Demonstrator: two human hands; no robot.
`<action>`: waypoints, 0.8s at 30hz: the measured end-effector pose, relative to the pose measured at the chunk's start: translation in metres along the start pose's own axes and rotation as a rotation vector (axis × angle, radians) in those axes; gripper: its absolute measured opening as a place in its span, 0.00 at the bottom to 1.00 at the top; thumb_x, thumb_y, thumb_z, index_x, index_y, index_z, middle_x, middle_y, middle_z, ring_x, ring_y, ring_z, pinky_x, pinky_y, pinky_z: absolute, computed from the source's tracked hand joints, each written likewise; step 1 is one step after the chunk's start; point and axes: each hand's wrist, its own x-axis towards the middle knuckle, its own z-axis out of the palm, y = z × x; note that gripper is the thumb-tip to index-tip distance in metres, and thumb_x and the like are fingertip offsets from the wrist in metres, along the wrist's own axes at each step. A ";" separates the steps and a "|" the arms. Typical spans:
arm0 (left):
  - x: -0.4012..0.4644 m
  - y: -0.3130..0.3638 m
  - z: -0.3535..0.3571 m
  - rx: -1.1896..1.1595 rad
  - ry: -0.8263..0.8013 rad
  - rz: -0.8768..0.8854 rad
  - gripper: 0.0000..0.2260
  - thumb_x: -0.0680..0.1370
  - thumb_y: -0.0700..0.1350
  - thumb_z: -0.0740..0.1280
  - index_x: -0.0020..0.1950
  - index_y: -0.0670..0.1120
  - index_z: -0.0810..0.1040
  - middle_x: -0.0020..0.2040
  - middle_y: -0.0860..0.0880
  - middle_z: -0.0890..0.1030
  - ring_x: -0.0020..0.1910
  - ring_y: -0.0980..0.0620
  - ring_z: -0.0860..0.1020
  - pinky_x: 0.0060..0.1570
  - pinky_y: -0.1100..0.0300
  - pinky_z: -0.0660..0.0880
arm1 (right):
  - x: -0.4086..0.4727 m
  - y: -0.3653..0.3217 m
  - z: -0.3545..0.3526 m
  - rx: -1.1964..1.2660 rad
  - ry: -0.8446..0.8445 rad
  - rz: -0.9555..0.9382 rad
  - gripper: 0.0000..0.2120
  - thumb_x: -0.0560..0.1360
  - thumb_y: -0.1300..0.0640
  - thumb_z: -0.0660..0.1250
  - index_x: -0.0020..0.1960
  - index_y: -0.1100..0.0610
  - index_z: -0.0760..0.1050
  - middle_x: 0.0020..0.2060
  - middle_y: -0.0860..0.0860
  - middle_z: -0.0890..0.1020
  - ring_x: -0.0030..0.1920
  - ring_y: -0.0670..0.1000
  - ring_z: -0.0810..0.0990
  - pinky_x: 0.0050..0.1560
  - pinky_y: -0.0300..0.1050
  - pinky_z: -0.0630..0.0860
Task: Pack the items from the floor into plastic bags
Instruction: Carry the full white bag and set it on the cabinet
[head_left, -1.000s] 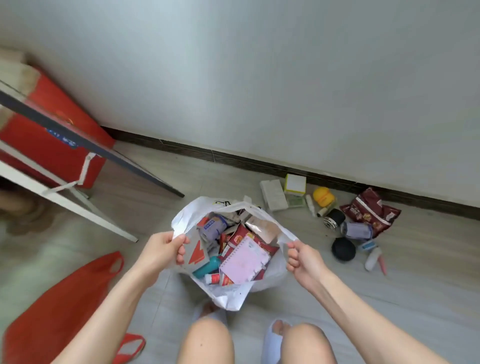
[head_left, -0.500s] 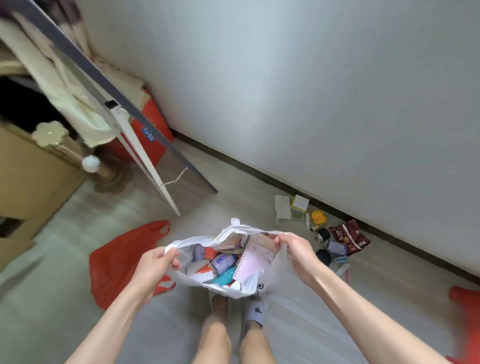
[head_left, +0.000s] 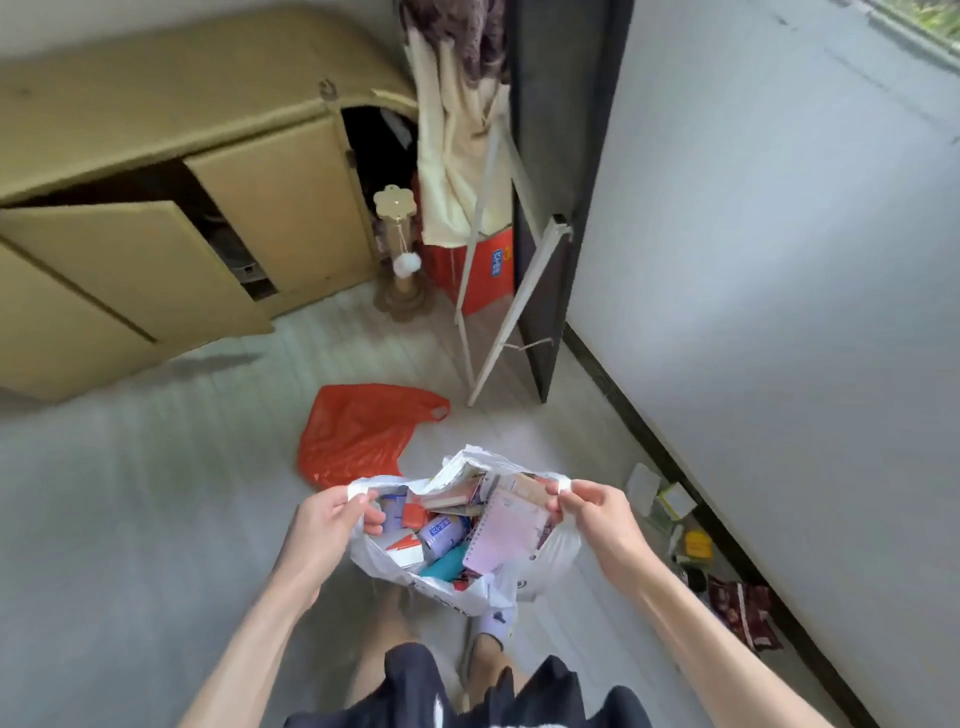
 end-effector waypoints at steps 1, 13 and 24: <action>-0.003 -0.002 -0.016 -0.024 0.024 0.009 0.09 0.78 0.37 0.61 0.41 0.42 0.78 0.34 0.45 0.81 0.33 0.49 0.78 0.34 0.68 0.73 | -0.002 -0.011 0.012 -0.030 -0.019 -0.021 0.10 0.77 0.65 0.59 0.41 0.61 0.78 0.30 0.50 0.77 0.24 0.38 0.70 0.28 0.26 0.66; 0.025 -0.063 -0.227 -0.155 0.152 0.036 0.11 0.79 0.36 0.60 0.40 0.39 0.79 0.29 0.51 0.79 0.29 0.57 0.76 0.36 0.66 0.72 | -0.003 -0.106 0.232 -0.218 -0.027 -0.077 0.11 0.75 0.63 0.63 0.35 0.62 0.78 0.28 0.53 0.78 0.35 0.53 0.73 0.43 0.46 0.67; 0.092 -0.034 -0.421 -0.128 0.339 0.119 0.13 0.79 0.34 0.58 0.36 0.42 0.75 0.31 0.46 0.77 0.26 0.62 0.74 0.32 0.75 0.68 | 0.024 -0.217 0.431 -0.233 -0.144 -0.160 0.12 0.75 0.66 0.60 0.35 0.61 0.78 0.27 0.54 0.75 0.28 0.50 0.71 0.31 0.39 0.66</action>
